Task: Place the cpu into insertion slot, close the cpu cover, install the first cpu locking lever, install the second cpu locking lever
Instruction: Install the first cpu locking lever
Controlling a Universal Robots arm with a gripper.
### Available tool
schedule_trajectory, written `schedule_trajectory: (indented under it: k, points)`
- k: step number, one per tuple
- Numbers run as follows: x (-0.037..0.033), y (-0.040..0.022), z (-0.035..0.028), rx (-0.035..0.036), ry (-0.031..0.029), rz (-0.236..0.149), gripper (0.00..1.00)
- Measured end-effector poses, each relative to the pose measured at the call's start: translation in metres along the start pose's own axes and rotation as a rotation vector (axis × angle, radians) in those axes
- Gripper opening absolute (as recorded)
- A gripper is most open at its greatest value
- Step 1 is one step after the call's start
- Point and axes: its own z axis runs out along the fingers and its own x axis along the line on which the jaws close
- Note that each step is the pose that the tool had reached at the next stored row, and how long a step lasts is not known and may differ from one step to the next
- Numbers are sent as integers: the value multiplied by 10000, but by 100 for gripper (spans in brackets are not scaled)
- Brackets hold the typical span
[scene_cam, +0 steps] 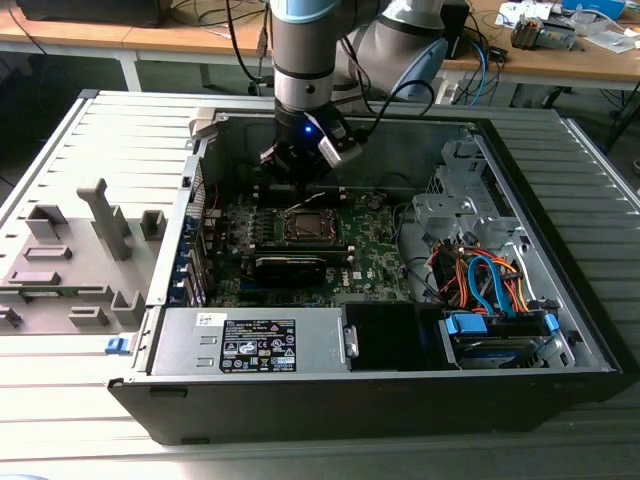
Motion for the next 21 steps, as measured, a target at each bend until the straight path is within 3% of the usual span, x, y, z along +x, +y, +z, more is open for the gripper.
schedule_trajectory:
  k: [2,3,4,7,8,13,21]
  points:
    - [25,-19,0,-14,-5,-3,11]
    - [41,-28,-1,-4,-13,1,11]
    - [56,-29,-1,51,-28,-3,11]
    - [107,-25,3,66,-33,-1,11]
    - [78,-39,59,143,-16,-3,11]
    - [27,-50,98,264,7,-5,11]
    - [-112,-76,124,319,16,-7,11]
